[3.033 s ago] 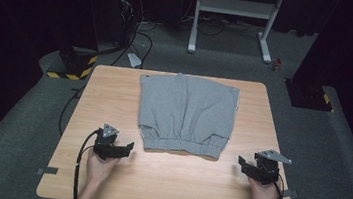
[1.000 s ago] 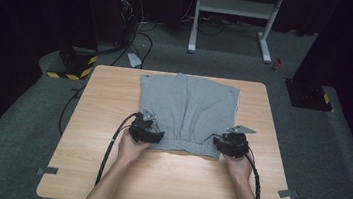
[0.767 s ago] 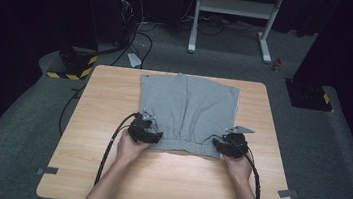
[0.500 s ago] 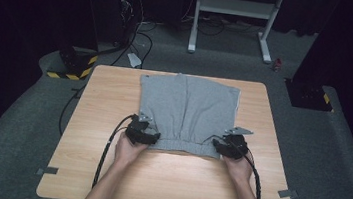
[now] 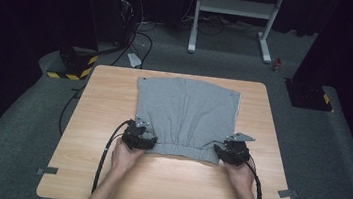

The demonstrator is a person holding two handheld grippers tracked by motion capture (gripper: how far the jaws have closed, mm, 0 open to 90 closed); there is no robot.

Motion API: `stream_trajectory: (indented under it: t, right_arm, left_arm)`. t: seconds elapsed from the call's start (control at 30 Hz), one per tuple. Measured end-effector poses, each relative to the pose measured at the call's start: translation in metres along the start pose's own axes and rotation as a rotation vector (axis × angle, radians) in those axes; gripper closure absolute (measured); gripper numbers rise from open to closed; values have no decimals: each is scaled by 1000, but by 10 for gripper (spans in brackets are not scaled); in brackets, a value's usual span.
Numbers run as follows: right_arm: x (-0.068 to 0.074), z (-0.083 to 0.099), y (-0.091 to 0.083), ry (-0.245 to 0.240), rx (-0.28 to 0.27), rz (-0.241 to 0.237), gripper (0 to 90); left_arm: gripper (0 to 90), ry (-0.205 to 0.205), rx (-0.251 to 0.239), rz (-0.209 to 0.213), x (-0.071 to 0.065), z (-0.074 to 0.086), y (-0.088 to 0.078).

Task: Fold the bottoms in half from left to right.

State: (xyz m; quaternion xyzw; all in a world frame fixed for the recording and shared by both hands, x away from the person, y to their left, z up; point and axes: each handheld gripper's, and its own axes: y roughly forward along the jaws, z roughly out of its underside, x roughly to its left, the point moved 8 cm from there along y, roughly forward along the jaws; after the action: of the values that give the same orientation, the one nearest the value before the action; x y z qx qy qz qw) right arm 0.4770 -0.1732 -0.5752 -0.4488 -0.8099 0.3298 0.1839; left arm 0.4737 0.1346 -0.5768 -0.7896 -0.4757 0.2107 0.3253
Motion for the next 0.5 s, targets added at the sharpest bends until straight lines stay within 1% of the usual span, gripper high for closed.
stream_trajectory:
  t: [0.07,0.23,0.27,0.3,0.37,0.43,0.5]
  right_arm:
    - [1,2,-2,2,-1,2,507]
    - [4,7,-7,1,-2,2,507]
    - [4,8,-8,-10,-3,3,507]
    - [6,9,-9,-1,2,2,508]
    - [7,11,-11,-11,-1,1,508]
    - [8,12,-12,-9,4,0,508]
    - [8,13,-13,-9,4,1,507]
  left_arm:
    - [279,-5,3,-1,-2,3,-2]
    - [279,-1,0,-5,-4,9,-9]
    - [279,-3,1,-3,-5,10,-10]
    - [279,-1,5,-3,-6,11,-11]
    - [279,-1,7,-1,-8,13,-13]
    - [279,6,2,2,-9,15,-14]
    - [279,3,-3,5,-11,17,-16]
